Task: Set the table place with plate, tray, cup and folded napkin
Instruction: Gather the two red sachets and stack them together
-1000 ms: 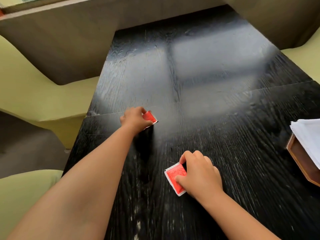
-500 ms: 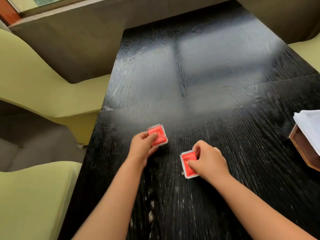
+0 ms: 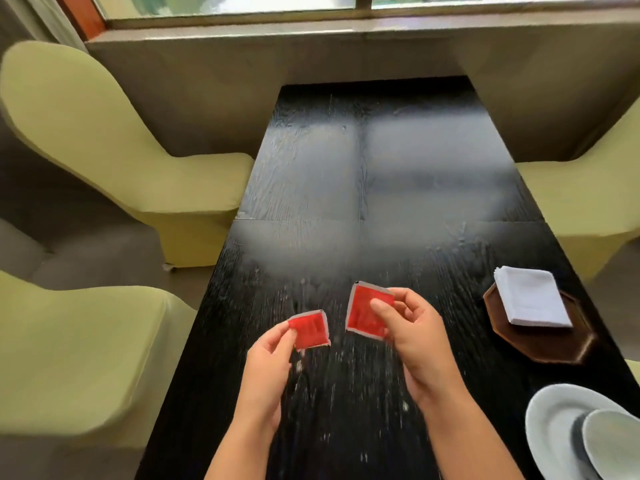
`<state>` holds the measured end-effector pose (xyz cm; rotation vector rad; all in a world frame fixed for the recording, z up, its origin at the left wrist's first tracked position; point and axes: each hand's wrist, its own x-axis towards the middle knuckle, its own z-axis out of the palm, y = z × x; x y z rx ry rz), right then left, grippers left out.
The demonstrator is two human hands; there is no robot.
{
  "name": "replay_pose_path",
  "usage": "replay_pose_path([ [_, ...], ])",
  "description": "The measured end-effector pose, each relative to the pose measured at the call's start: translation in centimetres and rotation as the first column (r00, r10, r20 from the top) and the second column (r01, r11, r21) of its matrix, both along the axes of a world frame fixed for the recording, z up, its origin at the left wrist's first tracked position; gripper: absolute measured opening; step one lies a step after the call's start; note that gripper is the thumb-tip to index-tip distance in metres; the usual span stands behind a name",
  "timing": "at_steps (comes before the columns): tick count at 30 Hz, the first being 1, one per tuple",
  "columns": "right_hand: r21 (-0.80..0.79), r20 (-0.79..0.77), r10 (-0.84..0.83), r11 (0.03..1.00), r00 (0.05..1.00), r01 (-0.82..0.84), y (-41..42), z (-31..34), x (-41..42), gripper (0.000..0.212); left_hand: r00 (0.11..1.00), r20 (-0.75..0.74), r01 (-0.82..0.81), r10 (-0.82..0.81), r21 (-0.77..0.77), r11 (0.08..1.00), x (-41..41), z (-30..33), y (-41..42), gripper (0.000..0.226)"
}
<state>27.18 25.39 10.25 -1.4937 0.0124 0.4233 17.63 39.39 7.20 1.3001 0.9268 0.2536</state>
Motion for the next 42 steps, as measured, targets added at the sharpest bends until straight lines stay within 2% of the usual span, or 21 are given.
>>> replay_pose_path([
  [3,-0.095,0.113,-0.037,0.994,0.993,0.048,-1.1,3.1,-2.6,0.01,0.998,0.058,0.003,-0.012,0.146,0.989,-2.7,3.4,-0.8,0.02],
  [9,-0.141,0.257,0.051,0.99,0.965,-0.015,-2.5,7.4,-5.9,0.015,0.972,0.141,0.162,-0.19,0.187,0.969,-5.1,9.2,-1.6,0.033],
  [12,-0.061,0.261,0.021,0.998,0.965,-0.005,-2.9,8.8,-6.9,0.016,0.966,0.2,0.135,-0.165,0.156,0.979,-5.8,10.8,-2.0,0.022],
  [15,-0.082,0.274,-0.016,0.996,0.962,0.039,-3.3,9.3,-7.7,0.009,0.959,0.234,0.104,-0.162,0.241,0.965,-6.8,11.2,-2.7,0.015],
  [17,-0.112,0.281,-0.013,0.993,0.96,0.046,-3.4,9.6,-8.4,0.016,0.952,0.229,0.13,-0.203,0.296,0.946,-7.5,11.3,-3.3,0.016],
  [19,-0.096,0.272,-0.013,0.995,0.962,0.041,-3.6,9.9,-9.1,0.027,0.949,0.227,0.148,-0.218,0.289,0.946,-8.0,11.5,-3.9,0.031],
  [21,-0.09,0.273,0.003,0.996,0.962,0.022,-3.7,10.2,-9.9,0.029,0.95,0.223,0.161,-0.219,0.251,0.955,-8.5,11.7,-4.6,0.043],
  [26,-0.191,0.365,0.054,0.981,0.929,0.018,-3.7,10.6,-12.3,0.026,0.932,0.301,0.154,-0.202,0.176,0.972,-8.9,12.5,-6.1,0.028],
  [32,-0.312,0.485,0.066,0.945,0.872,0.102,-3.6,11.5,-13.9,0.024,0.902,0.372,0.166,-0.219,0.169,0.972,-9.4,13.6,-7.2,0.03],
  [37,-0.372,0.531,0.122,0.923,0.839,0.101,-3.6,12.2,-15.0,0.014,0.874,0.432,0.147,-0.221,0.198,0.969,-9.4,14.2,-7.5,0.036],
  [42,-0.447,0.541,0.135,0.883,0.83,0.147,-4.4,12.5,-15.4,0.009,0.874,0.417,0.136,-0.249,0.282,0.95,-9.8,14.7,-7.3,0.036],
])
